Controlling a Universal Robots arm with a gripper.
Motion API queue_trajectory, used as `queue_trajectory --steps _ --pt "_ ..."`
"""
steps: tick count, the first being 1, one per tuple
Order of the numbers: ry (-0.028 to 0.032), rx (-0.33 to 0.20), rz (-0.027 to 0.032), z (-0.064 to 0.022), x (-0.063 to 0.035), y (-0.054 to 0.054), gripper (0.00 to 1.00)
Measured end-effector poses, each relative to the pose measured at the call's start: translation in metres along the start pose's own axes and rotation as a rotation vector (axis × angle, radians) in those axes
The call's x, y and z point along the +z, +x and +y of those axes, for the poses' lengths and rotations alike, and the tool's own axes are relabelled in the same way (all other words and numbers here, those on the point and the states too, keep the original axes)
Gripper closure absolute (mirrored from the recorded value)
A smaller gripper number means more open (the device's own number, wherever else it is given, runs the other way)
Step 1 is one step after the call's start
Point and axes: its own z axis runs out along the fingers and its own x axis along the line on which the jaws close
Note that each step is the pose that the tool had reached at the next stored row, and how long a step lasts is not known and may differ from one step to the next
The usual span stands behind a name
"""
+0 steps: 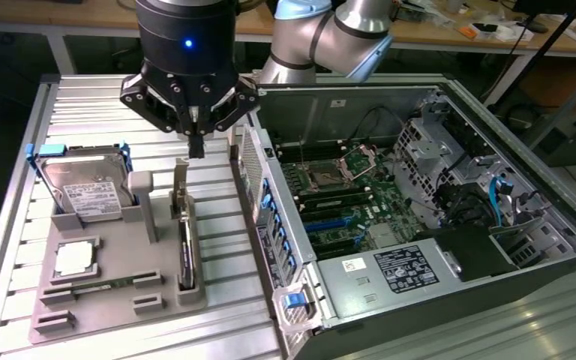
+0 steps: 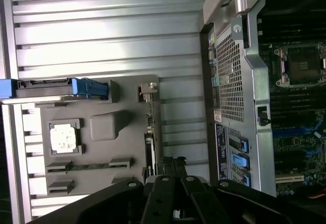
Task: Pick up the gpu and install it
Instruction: 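Reach for the gpu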
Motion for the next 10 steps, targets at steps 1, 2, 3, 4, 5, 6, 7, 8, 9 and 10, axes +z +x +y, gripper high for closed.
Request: queue_trajectory --steps 1,2,3,4,5,6,7,8,9,10 --pt "0.0000 0.000 0.0000 -0.0004 0.0000 0.001 0.89" --pt "0.0001 0.000 0.0001 -0.0008 -0.0001 0.002 0.89" --pt "0.0001 0.000 0.0001 -0.0011 -0.0002 0.003 0.89" --pt "0.0001 0.000 0.0001 -0.0015 -0.0003 0.004 0.89" --pt "0.0001 0.000 0.0001 -0.0019 -0.0003 0.006 0.89" --pt "0.0001 0.000 0.0000 -0.0025 -0.0003 0.008 0.89" --pt "0.0001 0.000 0.0001 -0.0028 -0.0004 0.009 0.89" --pt "0.0001 0.000 0.0001 -0.0032 -0.0004 0.010 0.89" --pt "0.0000 0.000 0.0000 -0.0037 -0.0005 0.012 0.89" --pt "0.0000 0.000 0.0000 -0.0041 -0.0005 0.013 0.89"
